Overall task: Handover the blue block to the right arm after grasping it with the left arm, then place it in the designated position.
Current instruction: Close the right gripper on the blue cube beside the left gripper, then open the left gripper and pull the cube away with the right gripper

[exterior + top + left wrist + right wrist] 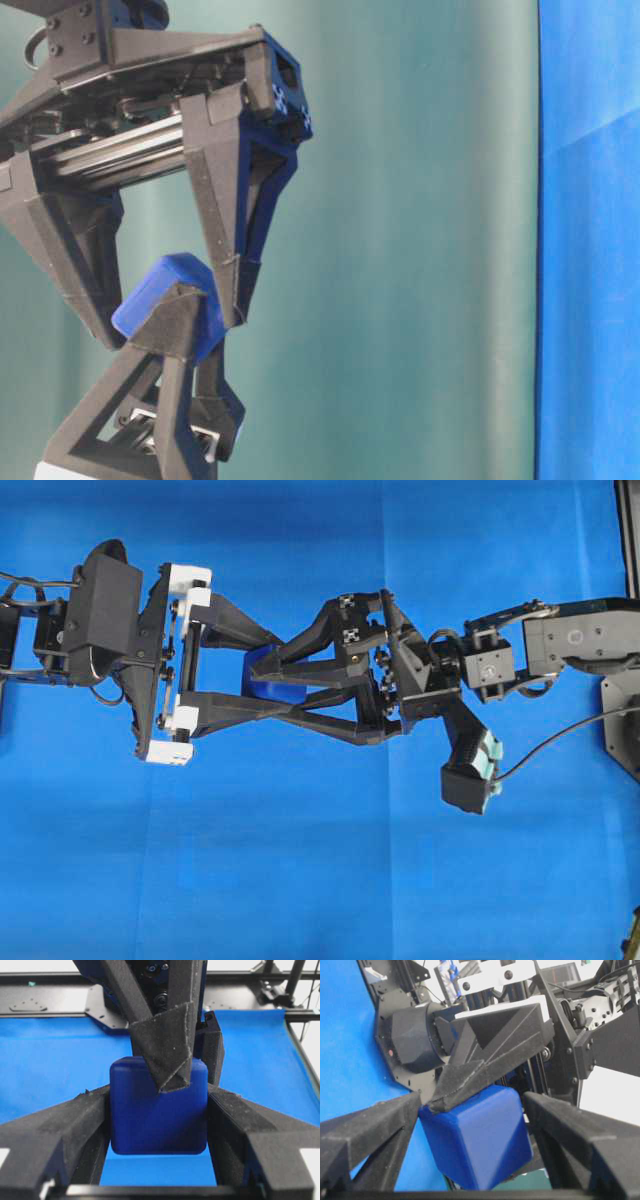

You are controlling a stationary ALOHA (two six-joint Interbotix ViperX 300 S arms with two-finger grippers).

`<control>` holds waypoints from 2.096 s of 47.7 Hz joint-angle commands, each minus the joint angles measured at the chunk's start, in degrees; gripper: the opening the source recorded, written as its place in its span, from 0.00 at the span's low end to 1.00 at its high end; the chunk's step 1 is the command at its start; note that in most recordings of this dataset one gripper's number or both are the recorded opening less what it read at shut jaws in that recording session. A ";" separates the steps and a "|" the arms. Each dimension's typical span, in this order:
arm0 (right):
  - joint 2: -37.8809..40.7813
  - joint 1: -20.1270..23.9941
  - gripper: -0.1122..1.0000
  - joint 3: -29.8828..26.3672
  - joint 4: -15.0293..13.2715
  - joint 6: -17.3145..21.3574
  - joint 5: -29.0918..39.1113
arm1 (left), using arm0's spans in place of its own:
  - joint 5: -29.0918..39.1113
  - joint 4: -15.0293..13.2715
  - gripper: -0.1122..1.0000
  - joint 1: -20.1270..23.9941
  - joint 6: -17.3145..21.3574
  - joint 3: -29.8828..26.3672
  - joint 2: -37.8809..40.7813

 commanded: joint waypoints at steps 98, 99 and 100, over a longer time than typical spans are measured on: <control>-14.15 0.70 0.53 8.79 1.05 5.01 9.67 | 0.00 -0.09 0.93 0.00 0.18 0.70 -2.99; -14.85 0.79 0.53 9.32 1.05 5.27 9.84 | 0.00 -0.09 0.93 0.00 0.09 0.97 -3.16; -15.64 0.88 0.53 9.84 1.05 5.54 10.11 | 0.00 -0.09 0.93 0.00 0.18 1.05 -3.43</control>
